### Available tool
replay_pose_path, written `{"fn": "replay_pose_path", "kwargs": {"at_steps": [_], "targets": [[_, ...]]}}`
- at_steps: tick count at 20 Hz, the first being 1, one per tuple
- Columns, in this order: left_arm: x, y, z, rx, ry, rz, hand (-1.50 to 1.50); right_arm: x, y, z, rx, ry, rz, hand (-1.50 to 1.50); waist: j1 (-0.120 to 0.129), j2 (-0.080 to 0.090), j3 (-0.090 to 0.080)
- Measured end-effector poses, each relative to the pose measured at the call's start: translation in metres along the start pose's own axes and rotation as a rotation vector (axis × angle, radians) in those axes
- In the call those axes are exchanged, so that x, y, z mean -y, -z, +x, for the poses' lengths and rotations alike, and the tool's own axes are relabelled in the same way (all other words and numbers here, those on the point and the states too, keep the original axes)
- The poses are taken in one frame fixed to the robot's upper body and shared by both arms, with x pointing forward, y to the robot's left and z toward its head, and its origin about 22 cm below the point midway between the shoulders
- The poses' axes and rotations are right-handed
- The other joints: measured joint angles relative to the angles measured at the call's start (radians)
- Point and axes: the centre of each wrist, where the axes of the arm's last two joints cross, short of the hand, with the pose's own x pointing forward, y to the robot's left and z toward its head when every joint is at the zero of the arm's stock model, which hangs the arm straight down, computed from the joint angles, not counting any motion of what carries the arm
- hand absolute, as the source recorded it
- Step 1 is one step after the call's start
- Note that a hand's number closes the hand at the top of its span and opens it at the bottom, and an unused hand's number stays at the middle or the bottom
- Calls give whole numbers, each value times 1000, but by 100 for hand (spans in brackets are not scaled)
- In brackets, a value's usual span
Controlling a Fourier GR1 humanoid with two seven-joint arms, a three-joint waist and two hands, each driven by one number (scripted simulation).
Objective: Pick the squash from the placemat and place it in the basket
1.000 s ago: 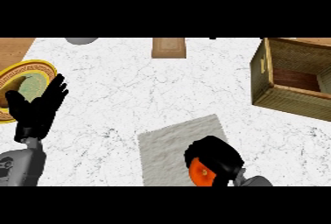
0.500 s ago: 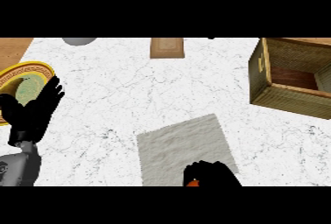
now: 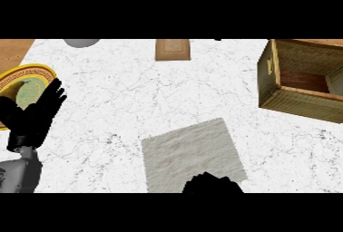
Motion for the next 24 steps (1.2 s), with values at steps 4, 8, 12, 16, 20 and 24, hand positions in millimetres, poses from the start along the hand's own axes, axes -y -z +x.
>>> {"fn": "replay_pose_path", "kwargs": {"at_steps": [4, 8, 12, 16, 20, 24], "targets": [[1, -1, 2, -4, 3, -4, 0, 29, -8, 21, 33, 25, -153, 150, 0, -2, -1], [5, 1, 3, 5, 0, -1, 0, 60, -17, 48, 12, 66, -254, 150, 5, 2, -2], [9, 2, 3, 8, 7, -10, 0, 80, -5, 57, -37, 12, -311, 150, 15, 5, -2], [11, 1, 2, 10, 12, -20, 0, 103, 10, 71, -67, -22, -417, 150, 26, 7, -3], [11, 2, 4, 19, 11, -21, 0, 134, 27, 83, -93, -42, -544, 150, 30, 8, -2], [9, 8, 6, 20, 8, -20, 0, 170, 43, 95, -72, -18, -625, 150, 26, 8, -2]]}}
